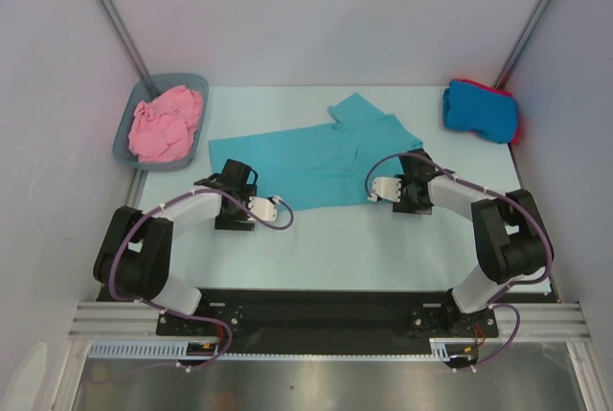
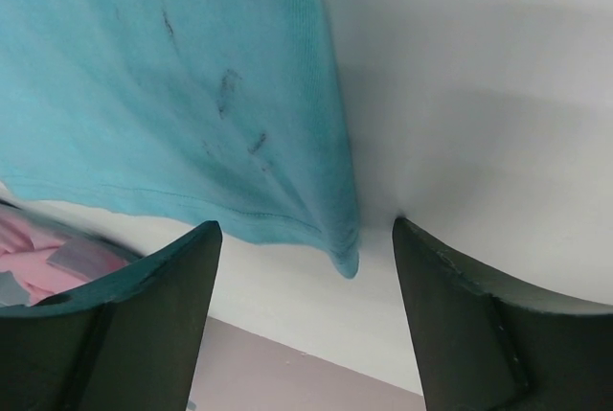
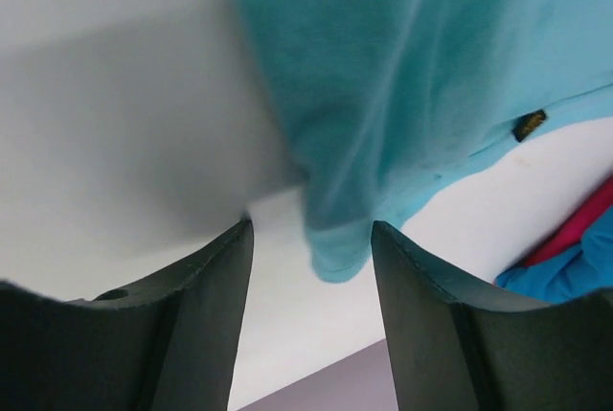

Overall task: Fold and stack the t-shirts
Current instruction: Fold the tshirt

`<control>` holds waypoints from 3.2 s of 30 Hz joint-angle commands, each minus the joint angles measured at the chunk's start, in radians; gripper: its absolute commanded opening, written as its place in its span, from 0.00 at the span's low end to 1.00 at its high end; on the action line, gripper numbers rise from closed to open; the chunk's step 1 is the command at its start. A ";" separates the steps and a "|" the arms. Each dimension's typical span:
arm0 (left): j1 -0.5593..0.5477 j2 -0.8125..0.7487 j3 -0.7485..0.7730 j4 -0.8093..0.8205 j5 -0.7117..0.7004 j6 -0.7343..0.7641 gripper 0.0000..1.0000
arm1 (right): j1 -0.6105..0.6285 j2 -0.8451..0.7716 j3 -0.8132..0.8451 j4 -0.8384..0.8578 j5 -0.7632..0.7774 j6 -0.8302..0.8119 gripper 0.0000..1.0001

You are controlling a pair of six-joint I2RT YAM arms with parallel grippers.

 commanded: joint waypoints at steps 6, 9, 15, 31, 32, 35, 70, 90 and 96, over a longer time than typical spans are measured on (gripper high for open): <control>0.012 -0.007 0.020 0.007 0.007 -0.020 0.70 | -0.037 0.110 -0.010 0.133 -0.004 -0.005 0.36; 0.024 -0.016 0.015 -0.003 -0.002 0.001 0.47 | -0.048 0.104 -0.008 0.130 0.002 -0.012 0.20; 0.052 -0.032 0.015 -0.036 -0.008 0.044 0.00 | -0.080 0.052 -0.014 0.065 0.002 -0.045 0.00; 0.101 -0.024 0.089 -0.270 0.023 0.190 0.00 | -0.114 -0.213 -0.155 -0.185 -0.019 -0.268 0.00; 0.101 -0.020 0.106 -0.292 0.030 0.192 0.00 | -0.109 -0.216 -0.161 -0.192 -0.018 -0.265 0.00; 0.101 0.002 0.132 -0.378 0.045 0.188 0.00 | -0.091 -0.215 -0.161 -0.212 -0.010 -0.240 0.00; 0.296 0.574 1.078 -0.384 0.383 -0.781 1.00 | -0.253 0.727 1.468 -0.567 -0.418 0.878 0.98; 0.309 0.818 1.296 -0.295 0.286 -0.896 1.00 | -0.181 0.709 1.505 -0.599 -0.323 0.757 0.90; 0.357 0.919 1.423 -0.338 0.303 -0.927 1.00 | -0.172 0.675 1.495 -0.604 -0.245 0.746 0.90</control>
